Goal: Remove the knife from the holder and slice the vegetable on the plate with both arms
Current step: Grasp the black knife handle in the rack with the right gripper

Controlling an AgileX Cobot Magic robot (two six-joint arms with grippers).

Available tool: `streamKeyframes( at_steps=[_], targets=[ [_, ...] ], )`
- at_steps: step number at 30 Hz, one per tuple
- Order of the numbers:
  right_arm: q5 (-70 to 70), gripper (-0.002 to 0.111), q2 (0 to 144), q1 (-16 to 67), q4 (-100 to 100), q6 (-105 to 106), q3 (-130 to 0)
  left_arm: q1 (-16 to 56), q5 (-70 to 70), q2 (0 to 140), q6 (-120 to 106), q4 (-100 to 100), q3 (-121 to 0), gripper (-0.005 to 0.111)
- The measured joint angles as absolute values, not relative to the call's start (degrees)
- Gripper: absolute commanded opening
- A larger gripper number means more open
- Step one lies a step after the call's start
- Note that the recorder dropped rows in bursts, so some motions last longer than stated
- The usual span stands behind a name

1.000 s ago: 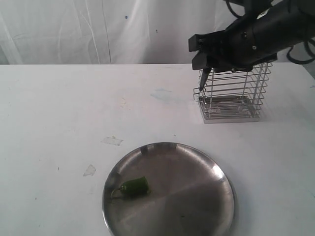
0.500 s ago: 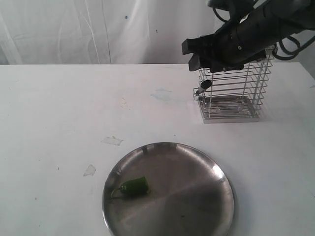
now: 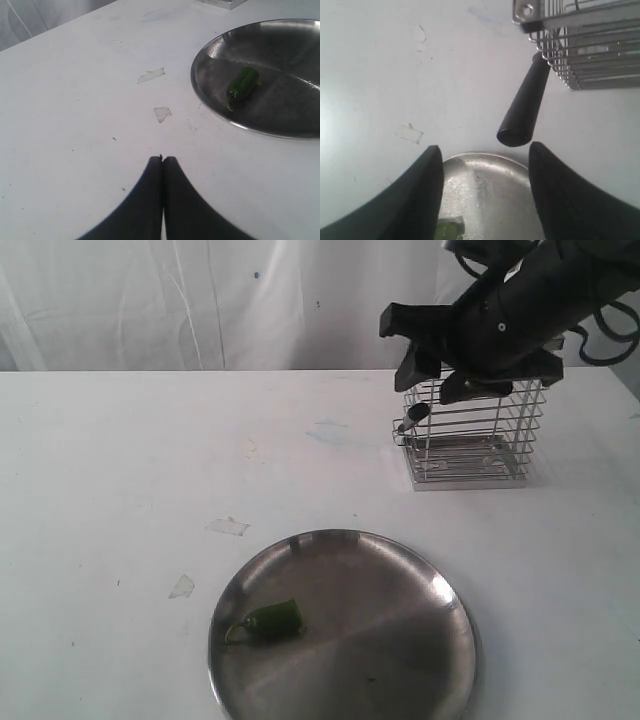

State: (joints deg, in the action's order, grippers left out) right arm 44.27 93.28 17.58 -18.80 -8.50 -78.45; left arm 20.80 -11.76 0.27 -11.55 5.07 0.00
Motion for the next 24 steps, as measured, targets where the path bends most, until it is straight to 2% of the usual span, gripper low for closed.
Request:
streamKeyframes(
  at_steps=[5,11,24],
  targets=[
    [42.01,0.049,92.85,18.52,-18.68,-18.10,-75.19,20.80,-11.76,0.27,-11.55,5.07,0.00,0.001],
    [32.69,0.049,91.95,20.66,-18.48,-26.59,-69.01,20.80,-11.76,0.27,-11.55,5.07,0.00,0.001],
    [19.76,0.049,91.95,21.12,-16.03,-32.12,-64.72,20.80,-11.76,0.27,-11.43,5.07,0.00,0.001]
  ],
)
